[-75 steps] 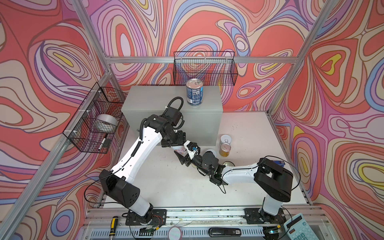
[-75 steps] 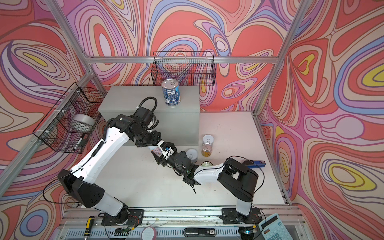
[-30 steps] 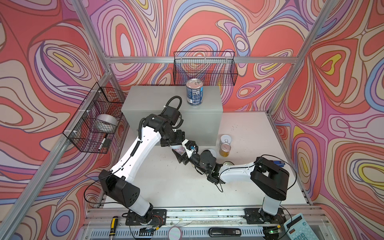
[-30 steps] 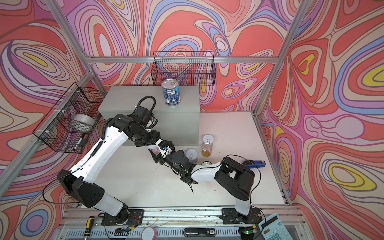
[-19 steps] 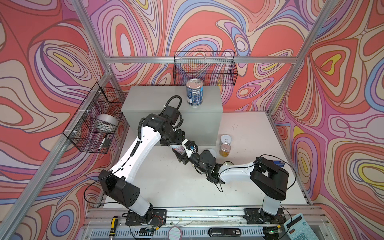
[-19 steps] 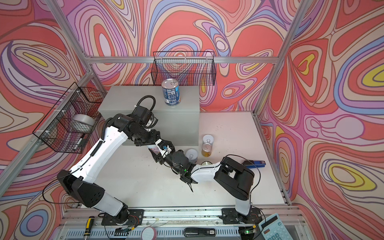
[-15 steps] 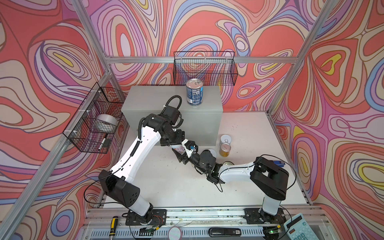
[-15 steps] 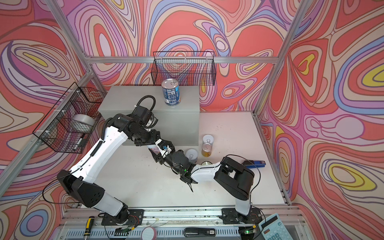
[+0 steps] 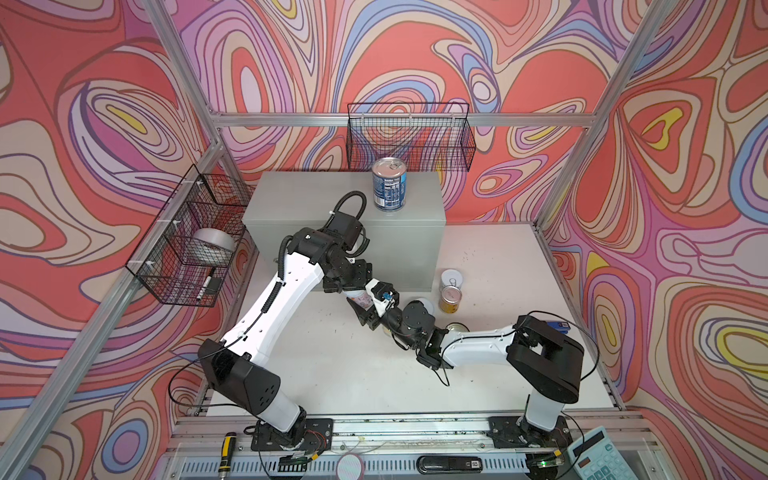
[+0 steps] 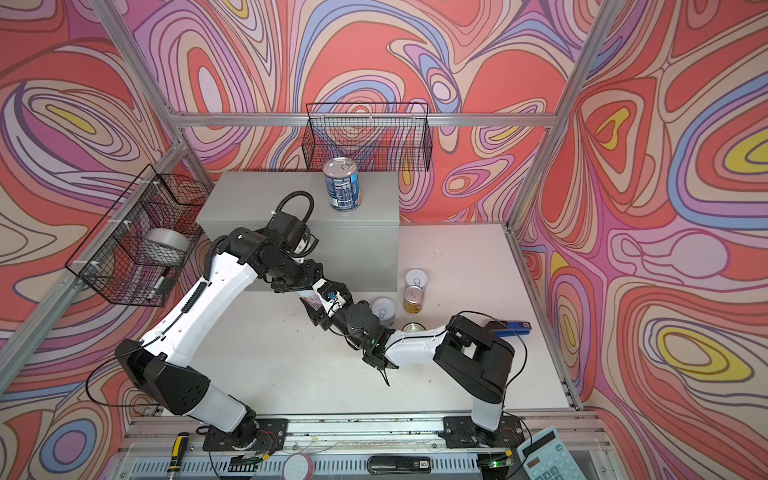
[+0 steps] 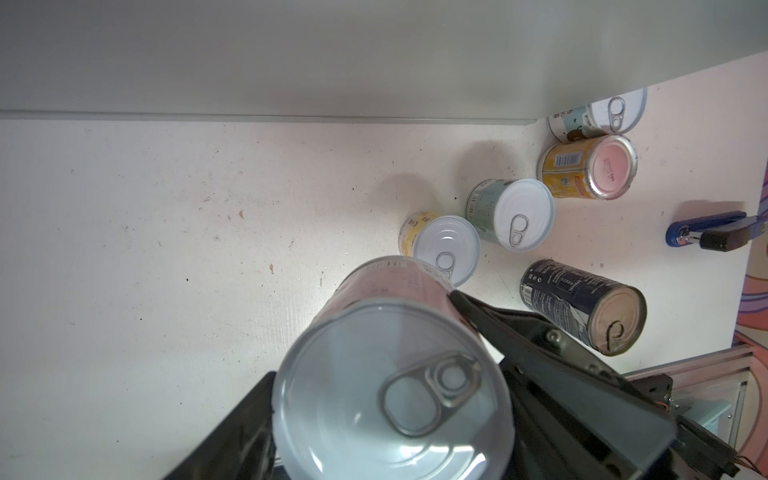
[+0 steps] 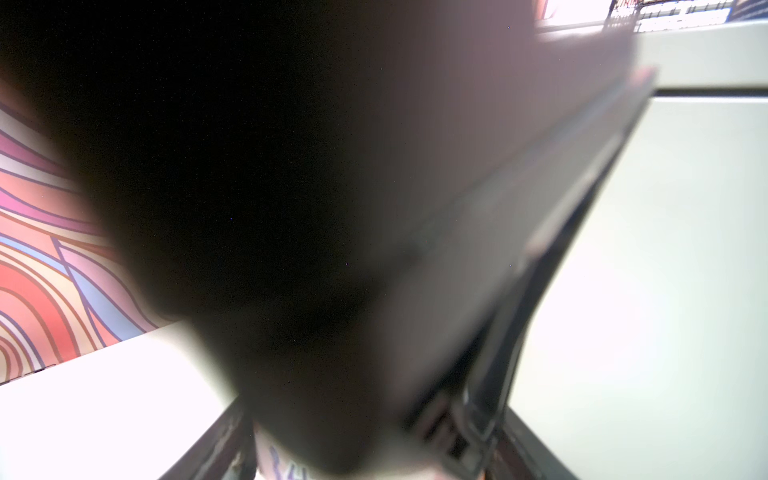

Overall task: Place and organize the canned foods onto the counter
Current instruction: 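Close the right gripper on the pink can below the left gripper, then open the left gripper and draw it back while the right gripper holds the pink can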

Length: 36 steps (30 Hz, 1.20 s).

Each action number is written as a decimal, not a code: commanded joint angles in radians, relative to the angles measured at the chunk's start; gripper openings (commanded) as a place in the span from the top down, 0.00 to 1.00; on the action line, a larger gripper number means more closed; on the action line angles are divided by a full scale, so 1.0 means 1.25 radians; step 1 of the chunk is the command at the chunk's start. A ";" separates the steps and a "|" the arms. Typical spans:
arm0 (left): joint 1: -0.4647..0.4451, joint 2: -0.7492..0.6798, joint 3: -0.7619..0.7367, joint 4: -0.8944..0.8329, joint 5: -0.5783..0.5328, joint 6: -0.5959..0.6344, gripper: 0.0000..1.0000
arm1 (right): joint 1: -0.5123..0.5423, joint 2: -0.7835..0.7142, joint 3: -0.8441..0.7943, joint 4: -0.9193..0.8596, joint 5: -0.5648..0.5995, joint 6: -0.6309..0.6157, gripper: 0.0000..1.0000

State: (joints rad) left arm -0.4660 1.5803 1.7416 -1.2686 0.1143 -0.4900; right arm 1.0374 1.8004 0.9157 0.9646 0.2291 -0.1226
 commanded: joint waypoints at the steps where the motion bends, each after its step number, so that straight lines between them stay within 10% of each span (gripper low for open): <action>1: -0.016 0.008 0.040 -0.001 0.047 0.005 0.36 | 0.002 -0.013 -0.008 -0.028 0.005 -0.012 0.35; 13: 0.001 0.015 0.057 -0.009 0.047 0.005 0.00 | 0.002 -0.011 -0.011 -0.024 0.016 -0.042 0.35; 36: 0.032 0.075 0.130 -0.057 0.035 0.064 0.00 | 0.002 -0.007 -0.013 -0.037 0.025 -0.082 0.35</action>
State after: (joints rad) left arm -0.4362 1.6630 1.8484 -1.3205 0.1387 -0.4156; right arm 1.0279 1.7969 0.9096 0.9733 0.2703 -0.1555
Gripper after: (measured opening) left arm 0.998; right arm 0.752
